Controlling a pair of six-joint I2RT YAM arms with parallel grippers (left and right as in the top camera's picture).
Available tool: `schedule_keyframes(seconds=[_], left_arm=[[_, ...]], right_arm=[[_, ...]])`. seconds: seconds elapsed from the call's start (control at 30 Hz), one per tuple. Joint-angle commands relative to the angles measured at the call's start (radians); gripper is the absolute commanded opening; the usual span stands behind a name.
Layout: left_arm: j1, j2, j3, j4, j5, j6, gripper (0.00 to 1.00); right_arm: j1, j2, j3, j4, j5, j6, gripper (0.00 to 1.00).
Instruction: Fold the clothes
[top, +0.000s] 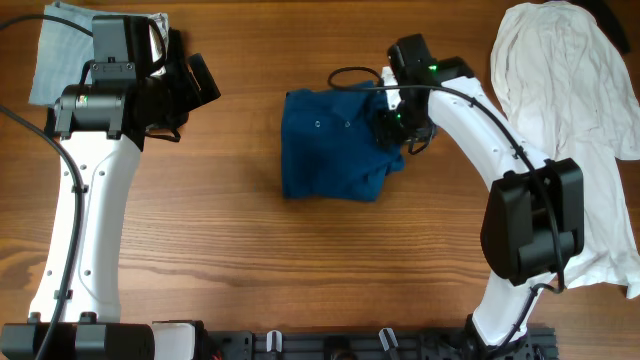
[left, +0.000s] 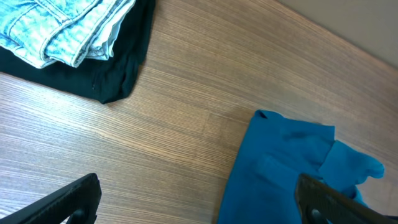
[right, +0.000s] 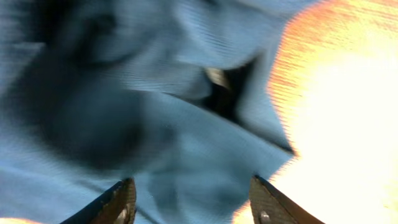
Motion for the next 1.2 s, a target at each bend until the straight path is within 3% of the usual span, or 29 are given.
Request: schedule_keyframes(seconds=[0.0,0.17,0.33,0.4,0.47,0.53,0.63,0.8,0.83,0.87,0.9,0.93,1.07,1.17], left_arm=[[-0.01,0.012,-0.02,0.005,0.039,0.013,1.0],[-0.048,0.08,-0.066,0.005,0.04,0.012,1.0],[-0.086,0.182,-0.066,0.012,0.05,0.013,1.0],[-0.094,0.212,-0.066,0.02,0.05,0.013,1.0],[-0.099,0.225,-0.066,0.035,0.051,0.013,1.0],[-0.113,0.225,-0.066,0.058,0.109,0.089,1.0],[-0.19,0.225,-0.066,0.101,0.19,0.148,1.0],[-0.375,0.299,-0.066,0.204,0.197,0.197,0.97],[-0.406,0.343,-0.066,0.229,0.197,0.197,0.79],[-0.423,0.378,-0.066,0.241,0.197,0.196,0.42],[-0.441,0.425,-0.066,0.246,0.197,0.193,0.19],[-0.453,0.467,-0.066,0.241,0.197,0.193,0.08],[-0.462,0.607,-0.066,0.193,0.196,0.193,0.04],[-0.438,0.653,-0.066,0.183,0.034,0.193,0.06]], right_arm=[[-0.026,0.021,-0.029,0.021,-0.028,0.022,0.63],[-0.034,0.039,-0.165,0.25,-0.119,0.056,0.61],[-0.076,0.14,-0.237,0.332,-0.061,0.153,0.63],[-0.115,0.156,-0.236,0.337,-0.067,0.16,0.69],[-0.143,0.138,-0.216,0.34,-0.18,0.093,0.89],[-0.147,0.06,-0.162,0.311,-0.27,0.06,1.0],[-0.147,-0.119,-0.026,0.219,-0.293,0.024,1.0],[-0.164,-0.283,0.038,0.196,-0.09,0.044,1.0],[-0.181,-0.286,0.038,0.195,-0.08,0.052,1.0],[-0.195,-0.285,0.038,0.192,-0.08,0.056,1.0],[-0.209,-0.284,0.038,0.19,-0.08,0.064,1.0],[-0.226,-0.284,0.038,0.19,-0.08,0.074,1.0],[-0.25,-0.284,0.038,0.197,-0.08,0.073,1.0],[-0.25,-0.283,0.038,0.201,-0.08,0.072,1.0]])
